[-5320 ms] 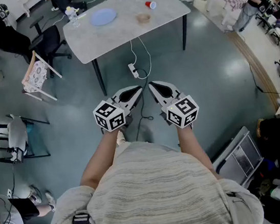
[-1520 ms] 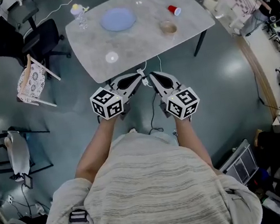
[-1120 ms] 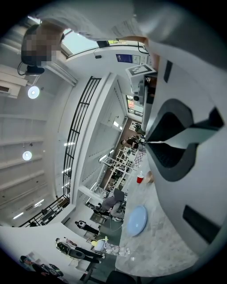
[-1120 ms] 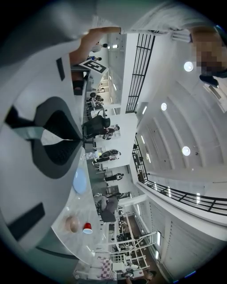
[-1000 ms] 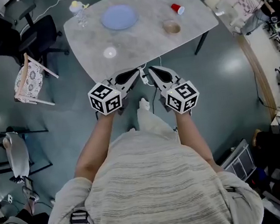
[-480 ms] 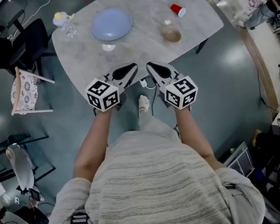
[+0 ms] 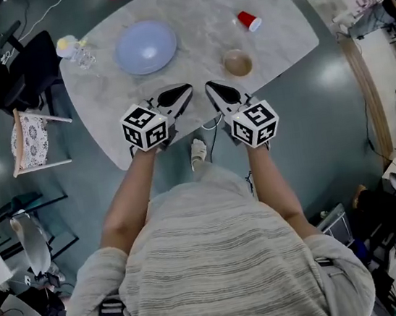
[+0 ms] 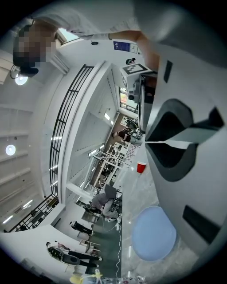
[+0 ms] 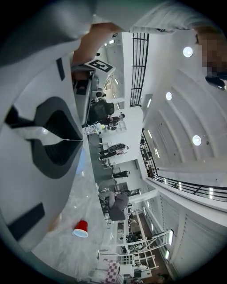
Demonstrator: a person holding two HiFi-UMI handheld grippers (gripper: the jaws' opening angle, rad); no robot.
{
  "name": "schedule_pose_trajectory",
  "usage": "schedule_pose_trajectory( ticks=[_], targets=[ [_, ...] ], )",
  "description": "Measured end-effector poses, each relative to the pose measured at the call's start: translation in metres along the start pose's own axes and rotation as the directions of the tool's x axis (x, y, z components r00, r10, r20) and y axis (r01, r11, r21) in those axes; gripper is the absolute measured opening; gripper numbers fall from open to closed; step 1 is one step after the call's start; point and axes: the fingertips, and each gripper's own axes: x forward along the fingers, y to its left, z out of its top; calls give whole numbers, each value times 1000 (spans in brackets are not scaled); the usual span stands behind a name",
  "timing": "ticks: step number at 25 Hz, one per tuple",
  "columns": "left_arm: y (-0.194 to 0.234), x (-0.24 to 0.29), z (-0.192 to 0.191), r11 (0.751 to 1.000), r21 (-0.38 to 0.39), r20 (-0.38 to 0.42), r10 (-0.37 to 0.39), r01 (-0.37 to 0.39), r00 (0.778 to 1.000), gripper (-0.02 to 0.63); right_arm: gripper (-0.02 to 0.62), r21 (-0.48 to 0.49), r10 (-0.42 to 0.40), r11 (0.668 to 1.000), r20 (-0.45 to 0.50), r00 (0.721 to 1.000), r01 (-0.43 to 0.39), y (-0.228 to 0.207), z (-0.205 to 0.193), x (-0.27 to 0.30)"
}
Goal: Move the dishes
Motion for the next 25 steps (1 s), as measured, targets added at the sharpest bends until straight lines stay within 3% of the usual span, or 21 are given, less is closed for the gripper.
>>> schedule_pose_trajectory(
  ticks=[14,25],
  targets=[
    [62,44,-7,995,-21,-58,91,-93,994,26,18,-15,50,999,-97,994,-51,-58,-10,43],
    [98,70,-21,996,-56,-103,67,-73,992,26,21,-14,1,1000,-168,986,-3,-82,-32,69]
  ],
)
